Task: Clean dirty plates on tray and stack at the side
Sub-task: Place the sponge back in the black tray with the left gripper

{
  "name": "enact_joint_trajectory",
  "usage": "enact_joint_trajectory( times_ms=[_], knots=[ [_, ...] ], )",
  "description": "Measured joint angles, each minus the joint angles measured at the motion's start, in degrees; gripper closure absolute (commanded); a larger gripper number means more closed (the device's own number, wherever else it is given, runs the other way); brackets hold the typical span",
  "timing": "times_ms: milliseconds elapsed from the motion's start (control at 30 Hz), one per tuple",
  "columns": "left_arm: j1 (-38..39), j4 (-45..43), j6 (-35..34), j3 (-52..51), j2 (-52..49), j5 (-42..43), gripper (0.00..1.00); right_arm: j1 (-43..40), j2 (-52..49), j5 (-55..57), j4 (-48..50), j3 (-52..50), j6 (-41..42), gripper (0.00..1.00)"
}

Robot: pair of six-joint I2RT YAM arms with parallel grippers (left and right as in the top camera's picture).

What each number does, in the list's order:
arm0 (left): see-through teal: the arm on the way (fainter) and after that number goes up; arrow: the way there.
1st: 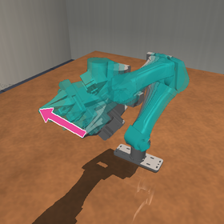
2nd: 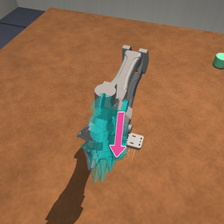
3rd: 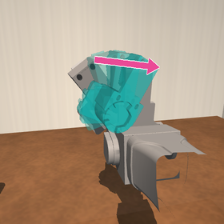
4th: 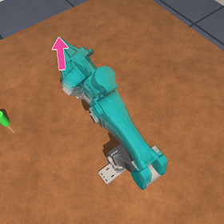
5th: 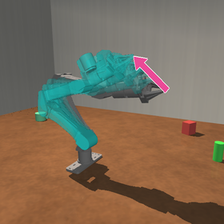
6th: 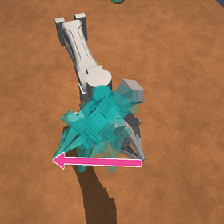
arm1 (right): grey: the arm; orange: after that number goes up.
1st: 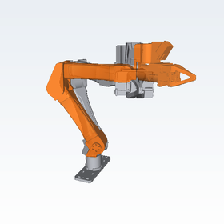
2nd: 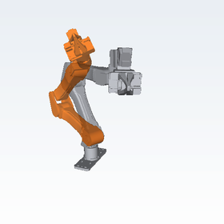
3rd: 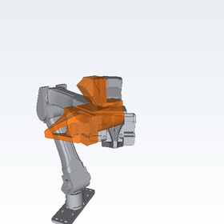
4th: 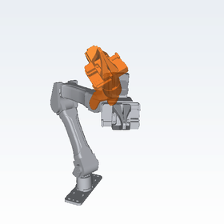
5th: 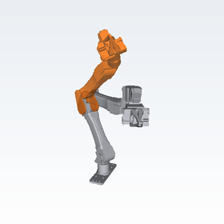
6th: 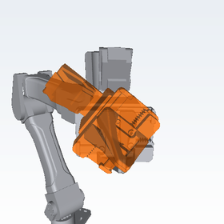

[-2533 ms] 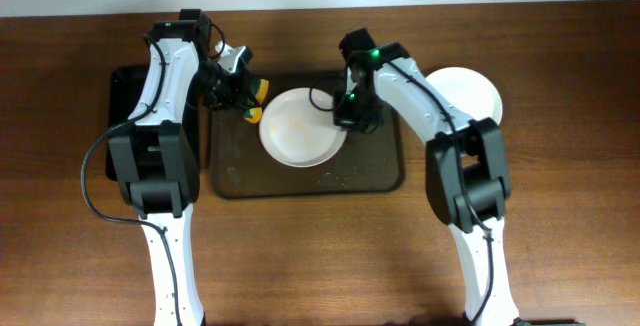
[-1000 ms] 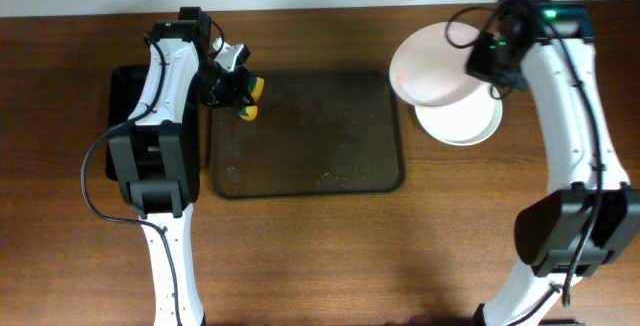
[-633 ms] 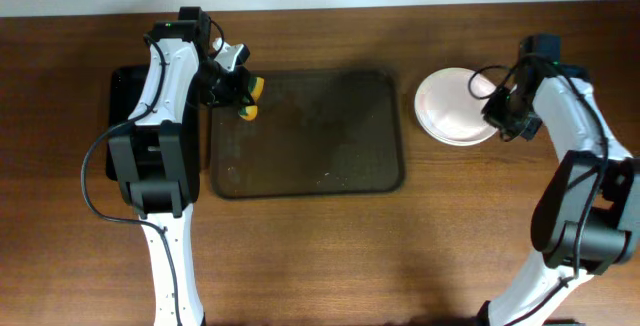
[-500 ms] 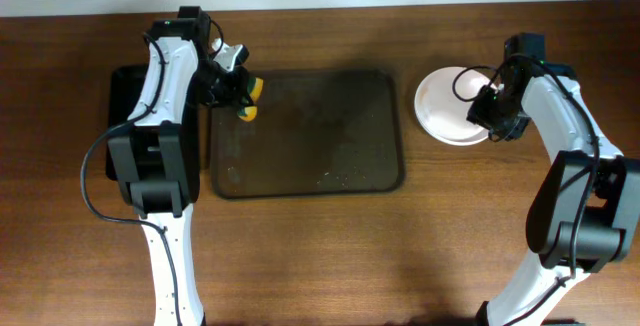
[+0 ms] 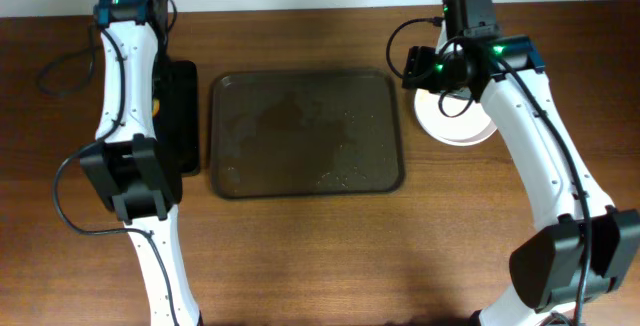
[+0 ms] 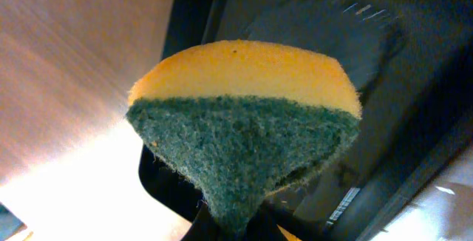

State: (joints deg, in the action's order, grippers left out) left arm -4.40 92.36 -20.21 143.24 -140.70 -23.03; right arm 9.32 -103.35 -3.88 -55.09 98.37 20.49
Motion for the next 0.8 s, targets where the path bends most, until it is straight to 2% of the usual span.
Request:
enact_joint_trajectory(
  times_ms=[33, 100, 133, 233, 300, 333, 367, 433, 500, 600, 633, 700, 800],
  knots=[
    [-0.9, -2.0, -0.3, -4.2, 0.0, 0.1, 0.96, 0.2, -0.5, 0.2, -0.2, 0.0, 0.0, 0.28],
    [-1.2, -4.4, -0.6, -10.3, -0.1, 1.5, 0.57, 0.2, -1.2, 0.5, -0.6, 0.0, 0.0, 0.27],
    [-0.9, -4.6, -0.7, -11.0, -0.1, 2.1, 0.49, 0.2, -1.2, 0.6, -0.7, 0.0, 0.0, 0.27],
    [-0.9, -4.1, -0.9, -11.0, -0.1, 2.7, 0.45, 0.2, -1.2, 0.9, -1.2, 0.0, 0.0, 0.27],
    [-0.9, -2.9, -0.8, -11.0, -0.1, 3.5, 0.37, 0.2, -1.2, 0.9, -1.6, 0.0, 0.0, 0.27],
    [-0.9, -2.8, -0.8, -11.1, 0.2, 3.7, 0.24, 0.2, -1.2, 0.9, -1.6, 0.0, 0.0, 0.27],
    [-0.9, -2.9, -0.7, -11.2, 1.4, 3.9, 0.01, 0.2, -1.2, 0.9, -1.7, 0.0, 0.0, 0.24],
    [-0.9, -3.0, -0.5, -11.4, 8.0, 4.2, 0.01, 0.2, -1.2, 1.0, -2.6, 0.0, -0.2, 0.15],
    [-0.9, -3.6, -0.6, -11.2, 15.9, 4.2, 0.01, 0.2, -1.2, 1.0, -5.4, 2.0, -1.9, 0.12],
    [-0.9, -3.9, -0.6, -9.9, 27.3, 4.2, 0.01, 0.2, 1.6, 2.9, -11.2, 13.7, -5.4, 0.09],
    [-0.9, -4.0, -0.6, -9.8, 28.1, 4.2, 0.01, 0.2, 3.3, 4.2, -13.9, 17.1, -5.9, 0.02],
    [-0.9, -4.0, -0.6, -9.8, 27.9, 4.2, 0.01, 0.2, 8.5, 6.6, -17.5, 21.7, -6.5, 0.02],
    [-0.9, -4.0, -0.6, -9.8, 27.9, 4.2, 0.01, 0.2, 17.9, 7.9, -20.6, 23.4, -7.0, 0.01]
  ],
)
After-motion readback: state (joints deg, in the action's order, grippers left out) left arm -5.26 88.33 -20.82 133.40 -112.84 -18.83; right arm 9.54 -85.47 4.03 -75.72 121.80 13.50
